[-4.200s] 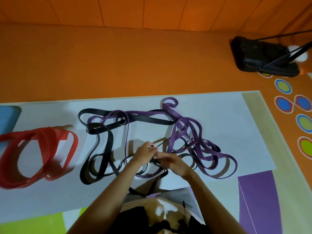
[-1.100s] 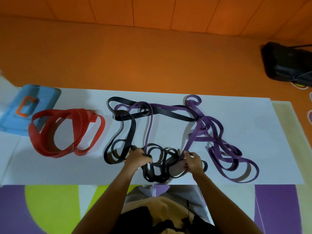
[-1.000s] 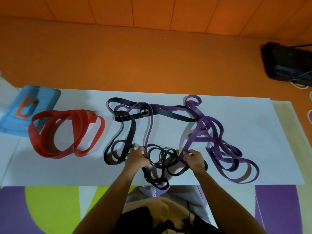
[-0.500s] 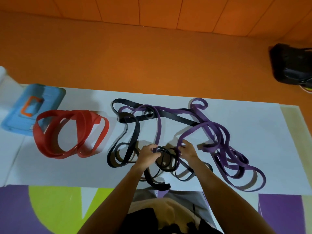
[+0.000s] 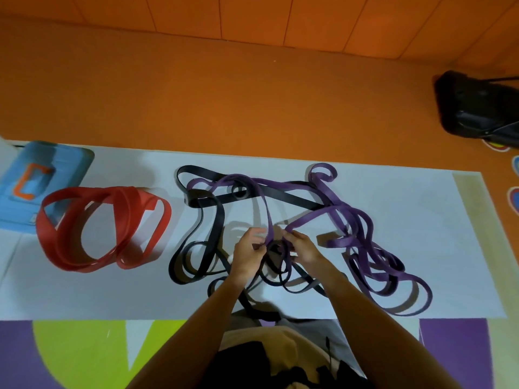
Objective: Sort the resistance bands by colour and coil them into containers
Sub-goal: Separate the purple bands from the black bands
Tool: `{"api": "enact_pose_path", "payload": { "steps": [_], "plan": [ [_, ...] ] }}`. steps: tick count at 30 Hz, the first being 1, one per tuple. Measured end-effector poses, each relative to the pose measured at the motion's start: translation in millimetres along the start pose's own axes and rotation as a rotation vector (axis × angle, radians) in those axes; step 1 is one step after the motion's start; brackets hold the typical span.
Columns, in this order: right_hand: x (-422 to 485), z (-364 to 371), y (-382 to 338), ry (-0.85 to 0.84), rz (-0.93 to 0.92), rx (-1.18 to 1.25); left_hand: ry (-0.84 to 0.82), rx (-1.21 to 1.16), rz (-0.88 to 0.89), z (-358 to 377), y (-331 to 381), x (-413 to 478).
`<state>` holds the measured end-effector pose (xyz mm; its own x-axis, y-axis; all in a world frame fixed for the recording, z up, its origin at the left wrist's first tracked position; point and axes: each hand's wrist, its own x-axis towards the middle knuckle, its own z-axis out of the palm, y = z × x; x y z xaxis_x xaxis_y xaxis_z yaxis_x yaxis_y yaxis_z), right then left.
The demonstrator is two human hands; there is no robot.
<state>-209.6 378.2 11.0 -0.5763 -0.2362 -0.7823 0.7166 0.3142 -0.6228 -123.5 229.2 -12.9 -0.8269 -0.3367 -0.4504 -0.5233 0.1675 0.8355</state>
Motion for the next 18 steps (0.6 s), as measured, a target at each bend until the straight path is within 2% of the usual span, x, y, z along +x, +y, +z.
{"api": "enact_pose_path", "payload": {
  "steps": [3, 6, 9, 11, 13, 16, 18],
  "plan": [
    [1.2, 2.5, -4.3, 0.010, -0.032, 0.006, -0.028, -0.114, 0.132, 2.1, 12.3, 4.0],
    [3.0, 1.4, -11.0, 0.037, -0.098, 0.167, -0.107, -0.153, 0.124, 3.8, 17.8, 2.2],
    [0.2, -1.4, -23.3, -0.019, -0.160, 0.170, -0.094, -0.020, 0.075, 5.9, 12.6, -2.7],
    [-5.7, -0.6, -33.8, -0.021, -0.191, 0.135, -0.075, 0.071, -0.021, 4.2, 9.9, -3.2],
    [-10.1, -0.3, -43.7, 0.008, -0.230, 0.108, -0.153, 0.168, -0.107, -0.1, 8.2, -4.7],
    [-13.0, -5.7, -56.3, 0.077, -0.278, 0.106, -0.254, 0.334, -0.044, -10.3, 7.0, -5.0],
    [-12.4, -12.8, -63.3, 0.127, -0.298, 0.096, -0.223, 0.335, -0.034, -19.6, 9.9, -4.9]
  ]
}}
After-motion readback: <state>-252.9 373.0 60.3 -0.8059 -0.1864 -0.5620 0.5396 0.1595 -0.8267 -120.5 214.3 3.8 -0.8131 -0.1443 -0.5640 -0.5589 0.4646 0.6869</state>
